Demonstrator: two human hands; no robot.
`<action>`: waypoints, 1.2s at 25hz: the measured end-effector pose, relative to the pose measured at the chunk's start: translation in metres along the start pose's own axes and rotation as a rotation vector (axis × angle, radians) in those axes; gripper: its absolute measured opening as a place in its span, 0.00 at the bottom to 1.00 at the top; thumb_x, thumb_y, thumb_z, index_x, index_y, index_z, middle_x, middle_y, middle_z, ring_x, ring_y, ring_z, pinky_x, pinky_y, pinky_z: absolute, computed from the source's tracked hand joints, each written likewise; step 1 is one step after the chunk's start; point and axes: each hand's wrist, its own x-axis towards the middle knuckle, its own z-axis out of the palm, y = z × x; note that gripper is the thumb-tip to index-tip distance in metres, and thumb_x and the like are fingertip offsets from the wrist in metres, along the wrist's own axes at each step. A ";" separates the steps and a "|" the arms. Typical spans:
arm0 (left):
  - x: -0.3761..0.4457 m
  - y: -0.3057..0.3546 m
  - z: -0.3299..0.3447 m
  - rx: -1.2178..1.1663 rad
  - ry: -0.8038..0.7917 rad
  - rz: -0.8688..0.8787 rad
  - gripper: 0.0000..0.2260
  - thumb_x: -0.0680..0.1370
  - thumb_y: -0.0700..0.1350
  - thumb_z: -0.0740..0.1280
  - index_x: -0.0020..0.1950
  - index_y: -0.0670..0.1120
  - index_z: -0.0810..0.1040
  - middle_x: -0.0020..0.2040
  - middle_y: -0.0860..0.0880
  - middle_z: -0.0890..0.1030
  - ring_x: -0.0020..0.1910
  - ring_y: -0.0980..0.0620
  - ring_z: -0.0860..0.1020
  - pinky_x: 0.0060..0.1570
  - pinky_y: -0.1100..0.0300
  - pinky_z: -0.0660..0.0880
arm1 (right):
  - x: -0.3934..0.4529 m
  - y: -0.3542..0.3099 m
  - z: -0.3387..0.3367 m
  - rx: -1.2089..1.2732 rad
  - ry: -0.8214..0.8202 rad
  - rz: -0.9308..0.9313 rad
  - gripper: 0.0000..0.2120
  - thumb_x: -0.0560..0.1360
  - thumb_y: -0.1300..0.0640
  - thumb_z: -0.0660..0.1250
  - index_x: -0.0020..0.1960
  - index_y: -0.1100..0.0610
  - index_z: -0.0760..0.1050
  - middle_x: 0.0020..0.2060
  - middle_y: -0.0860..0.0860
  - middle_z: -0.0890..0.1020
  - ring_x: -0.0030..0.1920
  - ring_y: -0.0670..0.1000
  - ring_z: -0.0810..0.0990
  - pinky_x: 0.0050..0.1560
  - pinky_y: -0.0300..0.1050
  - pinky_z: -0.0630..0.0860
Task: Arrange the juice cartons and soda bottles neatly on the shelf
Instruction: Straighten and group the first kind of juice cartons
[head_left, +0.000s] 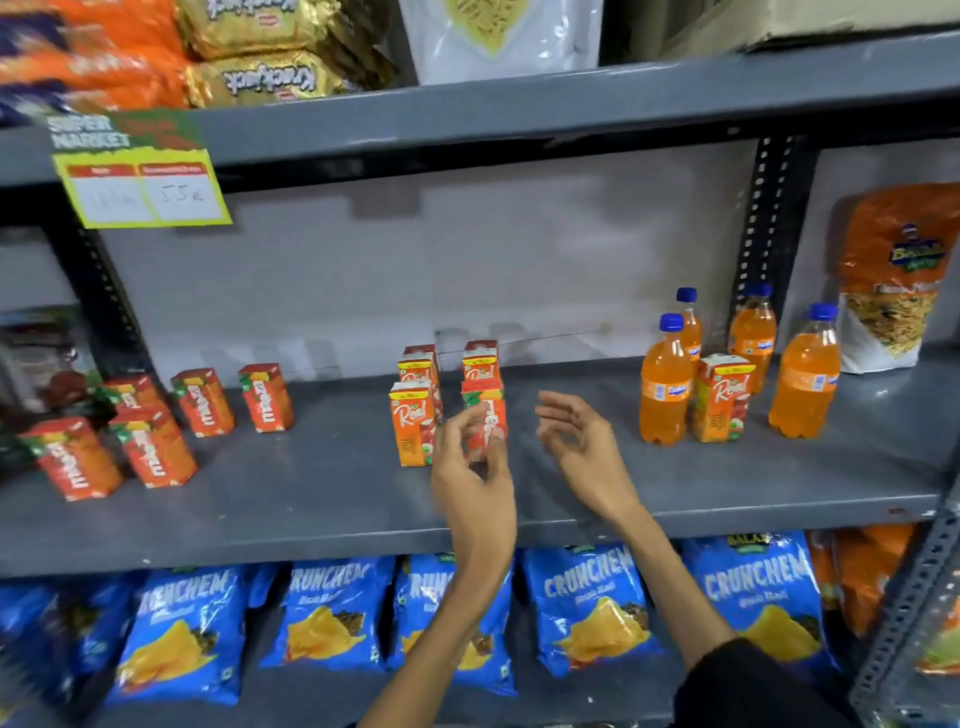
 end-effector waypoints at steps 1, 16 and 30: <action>0.005 -0.003 -0.002 0.016 -0.011 0.001 0.14 0.81 0.36 0.68 0.63 0.51 0.78 0.63 0.51 0.82 0.62 0.55 0.80 0.61 0.56 0.79 | 0.005 0.000 0.010 -0.008 -0.046 0.013 0.20 0.76 0.69 0.67 0.67 0.60 0.72 0.61 0.54 0.79 0.61 0.52 0.79 0.64 0.44 0.75; 0.033 -0.020 -0.006 0.190 -0.256 -0.274 0.17 0.81 0.34 0.65 0.69 0.44 0.76 0.64 0.45 0.82 0.63 0.50 0.81 0.68 0.48 0.77 | 0.006 -0.004 0.023 0.045 -0.208 0.103 0.21 0.75 0.70 0.68 0.67 0.61 0.72 0.58 0.57 0.82 0.58 0.53 0.81 0.58 0.40 0.79; 0.061 -0.015 -0.186 0.053 -0.140 -0.194 0.18 0.81 0.32 0.67 0.70 0.38 0.76 0.63 0.40 0.83 0.63 0.43 0.83 0.66 0.45 0.79 | -0.033 -0.045 0.173 0.160 -0.358 0.017 0.22 0.74 0.71 0.68 0.58 0.48 0.75 0.52 0.46 0.84 0.52 0.42 0.83 0.54 0.35 0.78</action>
